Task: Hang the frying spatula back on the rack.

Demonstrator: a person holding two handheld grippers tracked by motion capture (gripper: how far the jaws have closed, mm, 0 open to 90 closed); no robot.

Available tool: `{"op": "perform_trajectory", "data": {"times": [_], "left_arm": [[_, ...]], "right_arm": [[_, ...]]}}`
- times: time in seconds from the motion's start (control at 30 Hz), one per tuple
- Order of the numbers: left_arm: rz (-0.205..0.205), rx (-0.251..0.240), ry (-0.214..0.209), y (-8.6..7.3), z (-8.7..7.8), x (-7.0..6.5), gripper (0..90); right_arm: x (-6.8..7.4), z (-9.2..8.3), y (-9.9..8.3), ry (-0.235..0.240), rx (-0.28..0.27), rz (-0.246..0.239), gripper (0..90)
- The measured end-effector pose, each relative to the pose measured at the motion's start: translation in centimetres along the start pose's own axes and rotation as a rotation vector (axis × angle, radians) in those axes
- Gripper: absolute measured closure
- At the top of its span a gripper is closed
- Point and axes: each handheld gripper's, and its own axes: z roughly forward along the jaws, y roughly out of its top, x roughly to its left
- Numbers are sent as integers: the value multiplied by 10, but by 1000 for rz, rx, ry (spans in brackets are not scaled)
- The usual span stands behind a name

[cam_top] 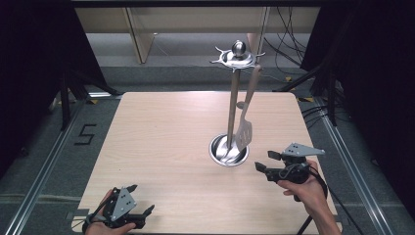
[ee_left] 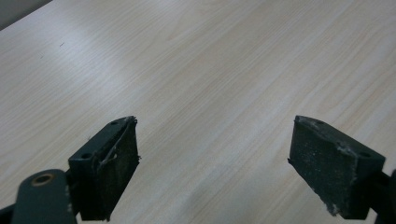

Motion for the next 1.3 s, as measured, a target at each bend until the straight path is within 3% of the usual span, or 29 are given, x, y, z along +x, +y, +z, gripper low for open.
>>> {"op": "perform_trajectory", "data": {"times": [0.03, 0.07, 0.13, 0.23, 0.27, 0.3, 0.43, 0.47, 0.57, 0.6, 0.7, 0.73, 0.83, 1.07, 1.17, 1.2, 1.23, 1.27, 1.3], "left_arm": [[0, 0, 0, 0, 0, 0, 150], [1, 0, 0, 0, 0, 0, 150], [1, 0, 0, 0, 0, 0, 150], [1, 0, 0, 0, 0, 0, 150], [1, 1, 0, 0, 0, 0, 150], [0, -4, 1, 0, 0, 0, 150], [3, 4, 0, 0, 0, 0, 150], [3, 6, -4, 0, -1, 0, 150], [1, -3, 1, 0, 0, 0, 150], [2, -1, 1, 0, 0, 0, 150], [4, 6, -4, 0, -1, 1, 150], [3, 4, -1, 0, 0, 0, 150], [1, -1, 0, 0, 0, 0, 150], [3, 1, 4, 0, 0, 0, 150], [2, 2, 1, 0, 0, 0, 150], [1, 3, -1, 0, 0, 0, 149], [2, 5, -3, 0, 0, 1, 149], [2, 3, 0, 0, 0, 1, 149], [3, 5, -3, 0, 0, 1, 149]], "right_arm": [[-1, 1, -1, -6, -5, -12, 313], [0, 0, -2, 2, 20, 6, 313], [-2, 2, -3, 2, 4, -21, 312], [0, 1, -5, -1, 21, -2, 312], [-2, 1, -5, 2, 21, -21, 312], [1, 2, -7, 3, 17, 9, 311], [-1, 3, -9, 0, 16, -8, 311], [1, 3, -10, 9, 21, 17, 310], [-1, 3, -11, -3, 34, -20, 309], [1, 4, -13, 7, 27, 12, 309], [-1, 3, -14, -2, 38, -19, 308], [0, 4, -15, 7, 43, 6, 308], [-1, 5, -17, 6, 38, -5, 308], [1, 4, -24, 10, 69, 25, 306], [1, 5, -26, 18, 56, 19, 303], [-1, 5, -26, 21, 52, -4, 302], [3, 5, -27, 27, 48, 25, 300], [2, 5, -29, 33, 40, -16, 296], [2, 5, -29, 33, 40, -16, 296]]}}
